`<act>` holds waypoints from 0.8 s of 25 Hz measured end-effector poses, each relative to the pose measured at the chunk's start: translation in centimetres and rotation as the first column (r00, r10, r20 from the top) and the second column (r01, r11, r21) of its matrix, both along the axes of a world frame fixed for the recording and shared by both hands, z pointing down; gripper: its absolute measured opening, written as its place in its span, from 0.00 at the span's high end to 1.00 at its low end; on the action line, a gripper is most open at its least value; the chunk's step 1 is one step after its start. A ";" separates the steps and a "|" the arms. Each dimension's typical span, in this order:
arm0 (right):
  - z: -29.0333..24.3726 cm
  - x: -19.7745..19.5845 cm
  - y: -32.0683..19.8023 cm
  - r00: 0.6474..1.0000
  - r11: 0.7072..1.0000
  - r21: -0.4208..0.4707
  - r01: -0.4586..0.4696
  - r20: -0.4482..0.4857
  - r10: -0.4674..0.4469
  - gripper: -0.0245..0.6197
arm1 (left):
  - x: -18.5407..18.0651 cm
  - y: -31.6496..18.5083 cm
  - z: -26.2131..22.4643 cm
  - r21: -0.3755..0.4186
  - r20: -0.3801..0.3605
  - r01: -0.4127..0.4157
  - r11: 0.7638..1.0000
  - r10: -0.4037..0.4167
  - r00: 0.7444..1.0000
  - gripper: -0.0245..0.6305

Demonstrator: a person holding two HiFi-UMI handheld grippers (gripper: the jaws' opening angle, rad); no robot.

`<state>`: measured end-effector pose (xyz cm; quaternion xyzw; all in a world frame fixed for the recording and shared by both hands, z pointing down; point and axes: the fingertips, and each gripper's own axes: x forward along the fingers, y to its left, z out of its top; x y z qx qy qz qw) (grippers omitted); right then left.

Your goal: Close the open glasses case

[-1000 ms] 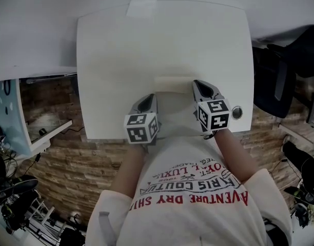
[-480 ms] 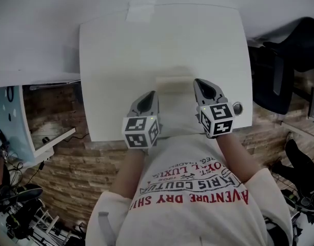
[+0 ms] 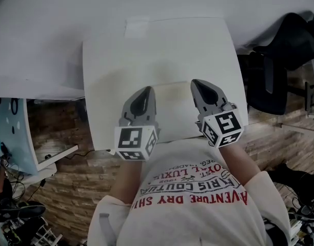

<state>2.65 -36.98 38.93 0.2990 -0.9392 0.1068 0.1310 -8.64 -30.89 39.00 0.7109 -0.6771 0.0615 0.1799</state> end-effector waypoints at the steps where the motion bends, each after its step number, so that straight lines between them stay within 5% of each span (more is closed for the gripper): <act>1: -0.7 0.1 0.3 1.000 1.000 0.013 -0.003 0.008 0.003 0.94 | 0.1 0.0 -0.8 0.021 0.016 -0.003 1.000 0.002 1.000 0.96; 7: -2.2 0.6 1.9 0.998 0.999 0.023 -0.040 0.055 0.038 0.94 | 1.1 0.4 -4.2 0.113 0.053 -0.034 0.993 0.028 0.998 0.96; 20: -3.2 0.4 2.2 0.998 0.997 0.066 -0.046 0.051 0.043 0.94 | 2.8 0.1 -4.5 0.127 0.054 -0.077 0.989 0.071 0.996 0.96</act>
